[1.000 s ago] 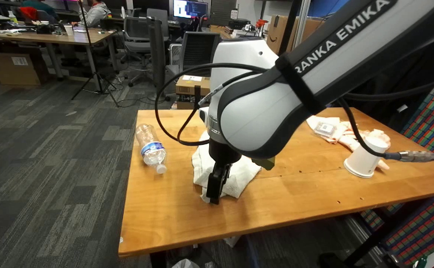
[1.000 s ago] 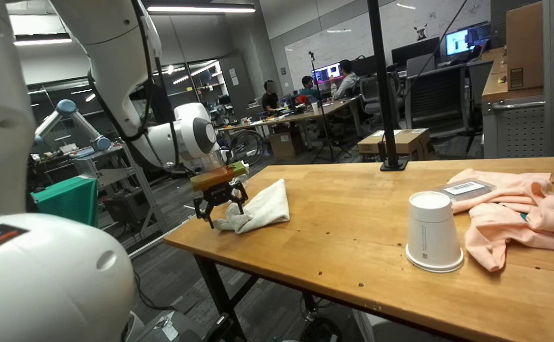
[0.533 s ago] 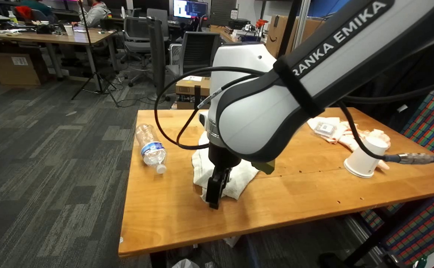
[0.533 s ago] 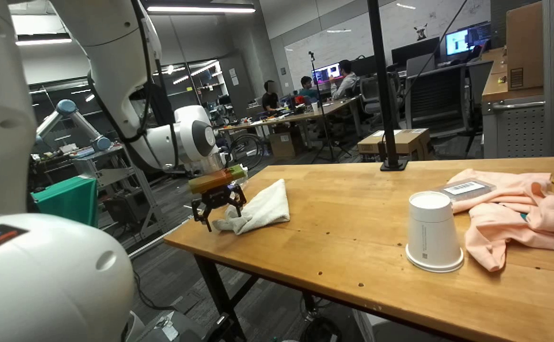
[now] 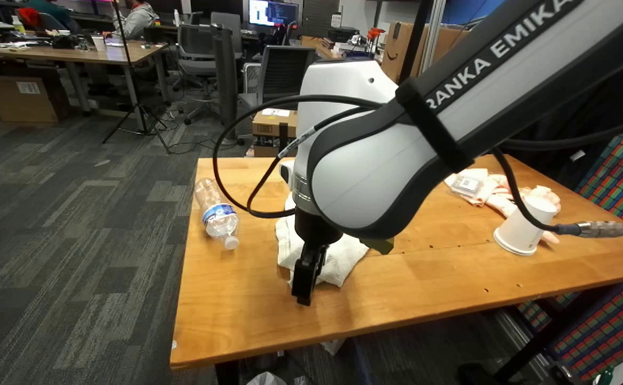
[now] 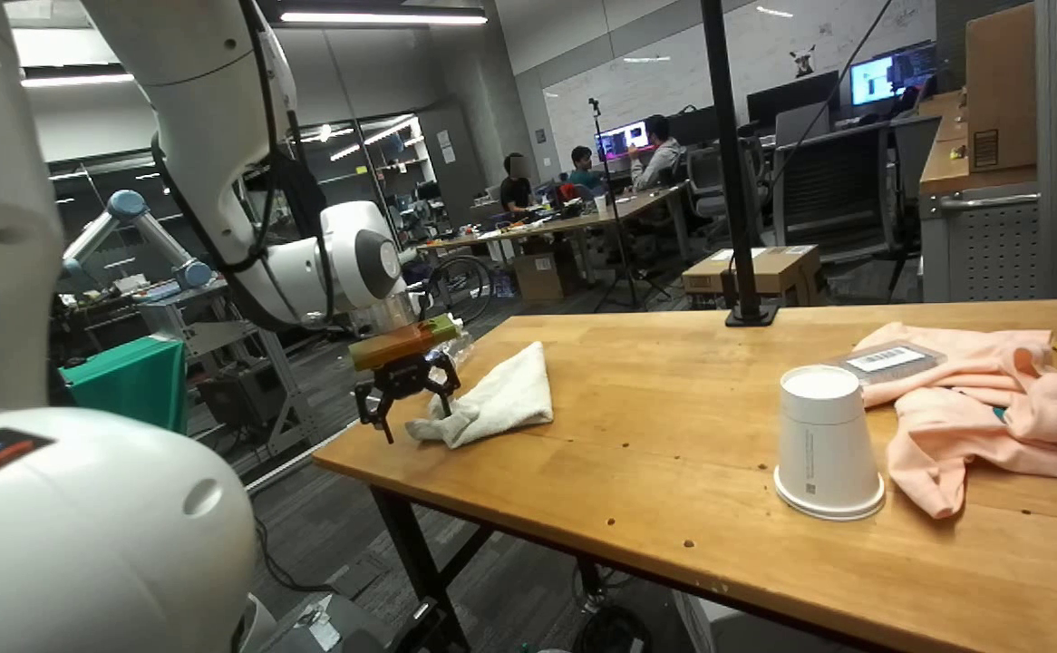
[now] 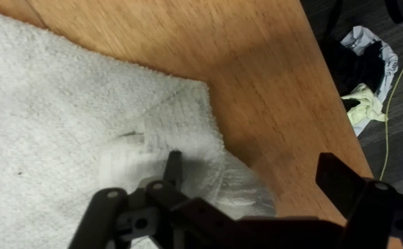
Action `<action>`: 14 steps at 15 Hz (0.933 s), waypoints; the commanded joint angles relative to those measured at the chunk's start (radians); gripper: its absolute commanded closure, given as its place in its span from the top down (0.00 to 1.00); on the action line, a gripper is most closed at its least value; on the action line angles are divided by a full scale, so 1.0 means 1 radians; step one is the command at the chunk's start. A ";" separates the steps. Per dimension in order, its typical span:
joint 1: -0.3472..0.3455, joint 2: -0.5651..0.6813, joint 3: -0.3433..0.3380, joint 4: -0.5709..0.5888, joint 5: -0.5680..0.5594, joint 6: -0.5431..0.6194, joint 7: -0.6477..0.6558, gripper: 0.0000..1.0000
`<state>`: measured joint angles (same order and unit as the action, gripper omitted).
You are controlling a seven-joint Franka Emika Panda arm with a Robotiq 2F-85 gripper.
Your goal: Fold the towel diagonally twice
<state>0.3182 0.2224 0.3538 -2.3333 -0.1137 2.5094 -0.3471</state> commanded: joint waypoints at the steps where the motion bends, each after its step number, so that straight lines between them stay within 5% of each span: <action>1: 0.003 -0.079 0.024 -0.053 0.012 0.018 0.007 1.00; 14: -0.016 -0.140 0.031 -0.112 0.116 0.034 -0.022 1.00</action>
<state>0.3166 0.1467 0.3800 -2.3974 -0.0467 2.5106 -0.3472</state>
